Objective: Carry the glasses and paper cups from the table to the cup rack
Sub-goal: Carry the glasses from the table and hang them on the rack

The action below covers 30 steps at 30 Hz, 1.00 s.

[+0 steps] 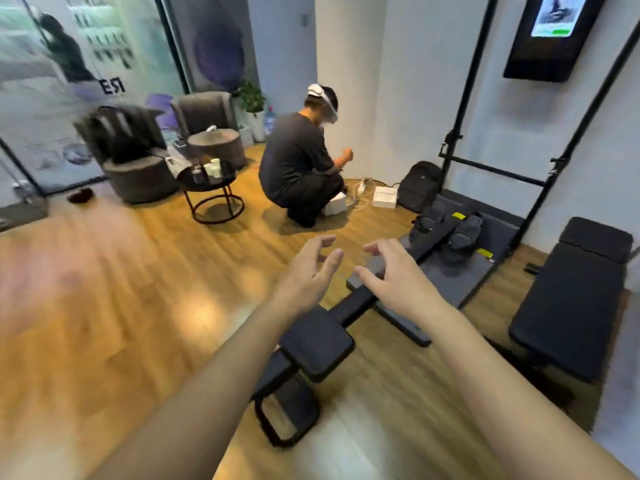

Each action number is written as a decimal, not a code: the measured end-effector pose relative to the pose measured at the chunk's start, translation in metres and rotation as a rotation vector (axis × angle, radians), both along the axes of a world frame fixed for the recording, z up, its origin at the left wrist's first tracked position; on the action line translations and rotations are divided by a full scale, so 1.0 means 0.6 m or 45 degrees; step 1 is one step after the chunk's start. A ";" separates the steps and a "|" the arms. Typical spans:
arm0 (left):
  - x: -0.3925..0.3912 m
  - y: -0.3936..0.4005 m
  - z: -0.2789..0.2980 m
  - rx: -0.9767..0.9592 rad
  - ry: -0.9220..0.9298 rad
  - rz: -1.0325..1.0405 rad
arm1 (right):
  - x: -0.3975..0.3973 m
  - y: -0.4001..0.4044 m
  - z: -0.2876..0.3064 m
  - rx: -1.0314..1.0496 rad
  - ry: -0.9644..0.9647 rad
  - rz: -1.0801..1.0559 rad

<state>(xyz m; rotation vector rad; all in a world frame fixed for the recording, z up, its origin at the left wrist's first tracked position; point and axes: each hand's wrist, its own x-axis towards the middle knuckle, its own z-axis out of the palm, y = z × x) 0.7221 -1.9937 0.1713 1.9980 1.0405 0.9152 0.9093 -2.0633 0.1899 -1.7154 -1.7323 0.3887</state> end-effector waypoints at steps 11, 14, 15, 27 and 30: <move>-0.583 0.003 -0.007 -0.007 0.080 0.520 | -0.574 0.139 -0.035 0.023 0.090 0.381; -0.690 0.015 -0.002 -0.013 0.060 0.642 | -0.682 0.179 -0.039 0.035 0.095 0.454; -0.715 0.021 -0.001 -0.023 0.050 0.673 | -0.705 0.192 -0.039 0.041 0.094 0.474; -0.914 0.289 -0.032 -0.071 0.110 0.844 | -0.910 0.524 -0.069 0.075 0.023 0.501; -0.937 0.407 -0.019 -0.094 0.150 0.857 | -0.925 0.636 -0.061 0.075 -0.014 0.484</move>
